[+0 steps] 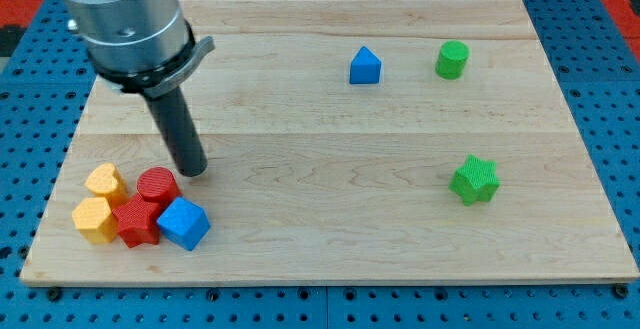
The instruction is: Move the blue triangle diagonally to the green circle
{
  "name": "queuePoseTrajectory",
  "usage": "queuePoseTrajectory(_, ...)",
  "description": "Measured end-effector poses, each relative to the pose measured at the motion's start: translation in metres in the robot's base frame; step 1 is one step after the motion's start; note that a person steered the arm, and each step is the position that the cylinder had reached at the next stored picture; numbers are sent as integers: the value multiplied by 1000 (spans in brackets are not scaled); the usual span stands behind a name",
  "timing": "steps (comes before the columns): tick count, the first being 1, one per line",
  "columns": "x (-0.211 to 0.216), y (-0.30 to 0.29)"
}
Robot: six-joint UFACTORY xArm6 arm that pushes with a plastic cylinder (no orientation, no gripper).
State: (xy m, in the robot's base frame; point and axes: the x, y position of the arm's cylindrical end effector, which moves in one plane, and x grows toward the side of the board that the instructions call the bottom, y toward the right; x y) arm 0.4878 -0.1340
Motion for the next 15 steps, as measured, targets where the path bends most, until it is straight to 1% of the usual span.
queuePoseTrajectory(1,-50,28)
queuePoseTrajectory(2,-118,50)
queuePoseTrajectory(3,-177,85)
queuePoseTrajectory(4,-202,157)
queuePoseTrajectory(5,-192,240)
queuePoseTrajectory(6,-161,257)
queuePoseTrajectory(7,-134,219)
queuePoseTrajectory(8,-138,197)
queuePoseTrajectory(9,-161,248)
queuePoseTrajectory(10,-182,251)
queuePoseTrajectory(11,-160,185)
queuePoseTrajectory(12,-100,115)
queuePoseTrajectory(13,-72,72)
queuePoseTrajectory(14,-81,96)
queuePoseTrajectory(15,-109,126)
